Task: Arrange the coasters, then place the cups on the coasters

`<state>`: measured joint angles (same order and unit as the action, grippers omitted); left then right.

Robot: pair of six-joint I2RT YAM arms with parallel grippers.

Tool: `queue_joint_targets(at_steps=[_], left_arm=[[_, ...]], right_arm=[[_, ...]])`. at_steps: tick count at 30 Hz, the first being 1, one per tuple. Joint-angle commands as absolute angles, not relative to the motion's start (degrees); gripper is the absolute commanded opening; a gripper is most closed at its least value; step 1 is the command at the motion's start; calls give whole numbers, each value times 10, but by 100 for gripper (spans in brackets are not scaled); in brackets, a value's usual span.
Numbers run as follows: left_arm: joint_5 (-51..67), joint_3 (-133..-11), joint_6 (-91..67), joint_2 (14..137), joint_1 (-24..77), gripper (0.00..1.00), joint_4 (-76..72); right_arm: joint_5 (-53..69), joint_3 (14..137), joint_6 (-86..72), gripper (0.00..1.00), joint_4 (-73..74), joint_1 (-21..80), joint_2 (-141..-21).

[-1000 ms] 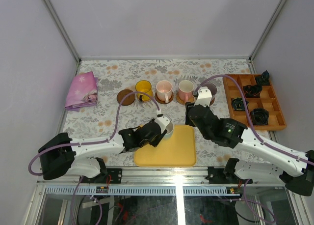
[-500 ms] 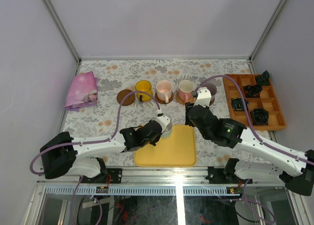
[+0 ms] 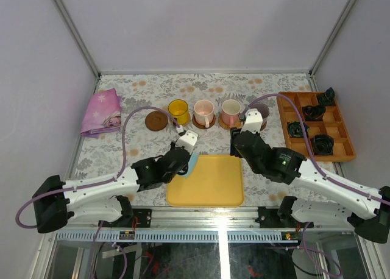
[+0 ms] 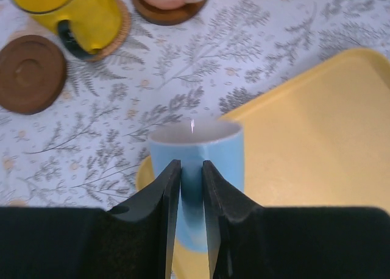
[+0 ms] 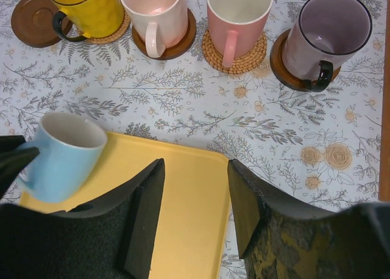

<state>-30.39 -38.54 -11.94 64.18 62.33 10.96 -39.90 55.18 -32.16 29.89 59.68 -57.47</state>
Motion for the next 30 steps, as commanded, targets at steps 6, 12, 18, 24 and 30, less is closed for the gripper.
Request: queue_joint_targets(at_steps=[6, 12, 18, 24, 30], left_arm=[[-418, -406, -146, 603, 615, 20, 117], [-403, -413, -154, 624, 614, 23, 127], [-436, -447, -178, 657, 614, 66, 175], [-509, -505, -304, 662, 614, 75, 308], [-512, -521, -375, 632, 585, 51, 375]], right_arm=[[-420, 553, -325, 53, 275, 596, -563], [-419, 547, -324, 53, 271, 596, -561], [-415, 544, -324, 53, 268, 596, -569], [-406, 544, -320, 53, 266, 596, -579], [-400, 548, -314, 53, 262, 596, -596]])
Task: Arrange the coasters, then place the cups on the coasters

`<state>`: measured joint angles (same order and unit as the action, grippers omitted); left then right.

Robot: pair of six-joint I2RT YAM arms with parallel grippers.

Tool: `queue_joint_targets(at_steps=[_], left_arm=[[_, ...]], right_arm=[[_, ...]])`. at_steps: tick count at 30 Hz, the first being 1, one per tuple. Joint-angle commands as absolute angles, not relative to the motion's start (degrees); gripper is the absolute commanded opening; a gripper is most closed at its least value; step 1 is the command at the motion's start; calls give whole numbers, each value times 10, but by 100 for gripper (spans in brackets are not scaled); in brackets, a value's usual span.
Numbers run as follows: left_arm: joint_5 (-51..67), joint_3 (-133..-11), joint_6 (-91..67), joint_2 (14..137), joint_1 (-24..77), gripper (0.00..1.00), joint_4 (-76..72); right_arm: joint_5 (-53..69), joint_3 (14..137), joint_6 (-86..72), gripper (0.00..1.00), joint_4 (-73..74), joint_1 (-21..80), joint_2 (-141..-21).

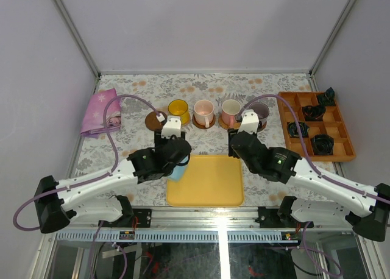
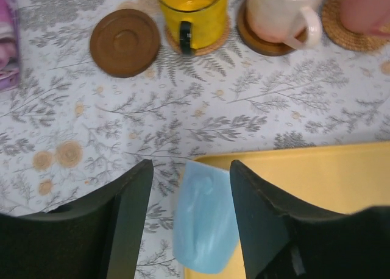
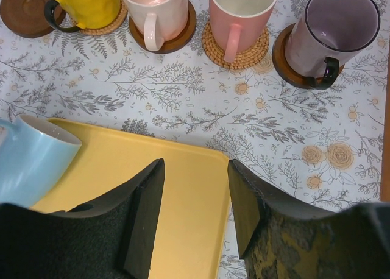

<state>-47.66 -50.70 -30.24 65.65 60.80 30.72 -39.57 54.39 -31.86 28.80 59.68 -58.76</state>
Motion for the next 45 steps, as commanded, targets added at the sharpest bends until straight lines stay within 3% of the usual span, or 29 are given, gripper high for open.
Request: queue_joint_targets(at_steps=[1, 8, 12, 27, 33, 45], left_arm=[[-505, -518, -373, 627, 576, 50, 371], [-376, -470, -331, 619, 517, 51, 301], [-342, -468, -317, 638, 512, 59, 295], [-316, -450, -322, 655, 491, 59, 300], [-308, -439, -335, 649, 471, 41, 299], [-253, -417, -330, 659, 453, 24, 268]], right_arm=[[-399, 547, -313, 53, 259, 596, -596], [-388, 542, -313, 54, 250, 596, -600], [-384, 542, -313, 54, 252, 596, -601], [-358, 542, -291, 55, 233, 596, -615], [-360, 543, -290, 55, 232, 596, -619], [-358, 547, -287, 55, 231, 596, -628]])
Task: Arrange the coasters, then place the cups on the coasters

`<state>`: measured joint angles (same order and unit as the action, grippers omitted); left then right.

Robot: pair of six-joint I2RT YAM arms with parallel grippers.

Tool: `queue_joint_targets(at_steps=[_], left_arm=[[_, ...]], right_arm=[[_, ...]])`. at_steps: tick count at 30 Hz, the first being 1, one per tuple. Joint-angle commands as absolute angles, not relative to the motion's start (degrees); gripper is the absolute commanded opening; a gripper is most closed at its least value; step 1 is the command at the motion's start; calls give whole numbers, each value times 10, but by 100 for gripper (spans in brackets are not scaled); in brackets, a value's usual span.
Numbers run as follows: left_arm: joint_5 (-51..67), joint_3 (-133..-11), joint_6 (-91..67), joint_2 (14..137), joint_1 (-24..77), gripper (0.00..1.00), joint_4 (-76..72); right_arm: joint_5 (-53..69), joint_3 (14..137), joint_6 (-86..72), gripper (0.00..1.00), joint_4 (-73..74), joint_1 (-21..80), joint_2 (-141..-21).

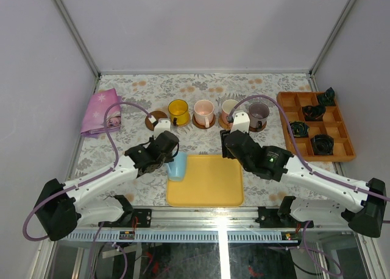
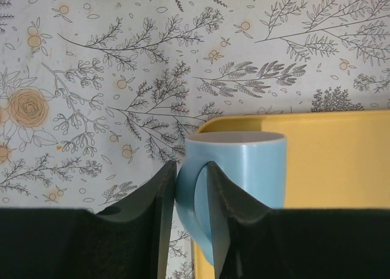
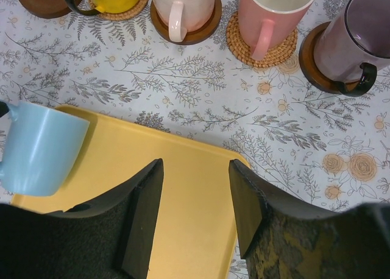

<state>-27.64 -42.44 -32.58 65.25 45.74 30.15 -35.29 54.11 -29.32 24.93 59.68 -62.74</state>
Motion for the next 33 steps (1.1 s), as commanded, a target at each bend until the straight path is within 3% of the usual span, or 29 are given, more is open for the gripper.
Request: queue_joint_targets(at_steps=[1, 14, 18, 21, 33], left_arm=[[-249, -416, -330, 658, 454, 23, 268], [-214, -395, -339, 644, 453, 20, 255], [-205, -387, -334, 650, 453, 1, 241], [-196, -383, -318, 656, 453, 0, 217], [-190, -240, -247, 534, 454, 0, -78]], right_arm=[[-358, 547, -287, 55, 231, 596, -628], [-350, 553, -287, 55, 228, 596, -635], [-348, 556, -288, 55, 228, 596, -635], [-350, 557, -287, 55, 227, 596, -635], [-333, 552, -269, 54, 203, 579, -632]])
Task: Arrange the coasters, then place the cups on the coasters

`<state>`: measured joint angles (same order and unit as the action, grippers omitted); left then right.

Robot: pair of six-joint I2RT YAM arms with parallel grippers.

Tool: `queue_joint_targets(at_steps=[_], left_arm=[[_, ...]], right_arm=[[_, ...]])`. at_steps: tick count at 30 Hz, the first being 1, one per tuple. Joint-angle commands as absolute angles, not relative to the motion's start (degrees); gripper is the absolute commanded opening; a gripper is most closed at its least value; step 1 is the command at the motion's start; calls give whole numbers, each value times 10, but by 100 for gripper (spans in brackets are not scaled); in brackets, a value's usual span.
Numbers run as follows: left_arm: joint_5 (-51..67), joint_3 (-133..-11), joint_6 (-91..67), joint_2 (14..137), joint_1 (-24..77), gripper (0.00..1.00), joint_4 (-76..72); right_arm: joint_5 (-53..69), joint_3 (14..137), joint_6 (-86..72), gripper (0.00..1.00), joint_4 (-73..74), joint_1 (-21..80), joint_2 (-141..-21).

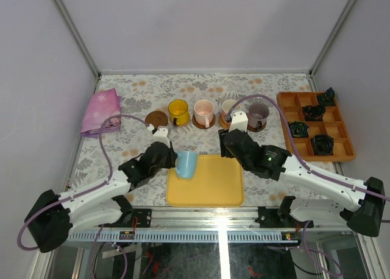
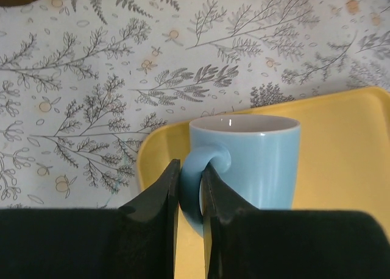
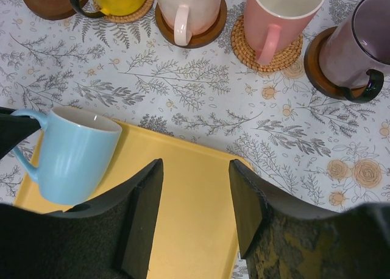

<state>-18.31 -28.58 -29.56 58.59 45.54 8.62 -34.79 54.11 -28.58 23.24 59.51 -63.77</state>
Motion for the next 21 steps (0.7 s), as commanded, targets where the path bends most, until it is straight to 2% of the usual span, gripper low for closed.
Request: queue_joint_targets(at_steps=[1, 14, 21], left_arm=[[-190, -228, -237, 519, 454, 0, -99], [-89, -77, -142, 336, 457, 0, -342], [-22, -48, -116, 304, 458, 0, -397]], right_arm=[[-318, 553, -264, 54, 199, 573, -630], [-70, 600, -206, 51, 164, 532, -633], [-140, 615, -232, 46, 176, 532, -670]])
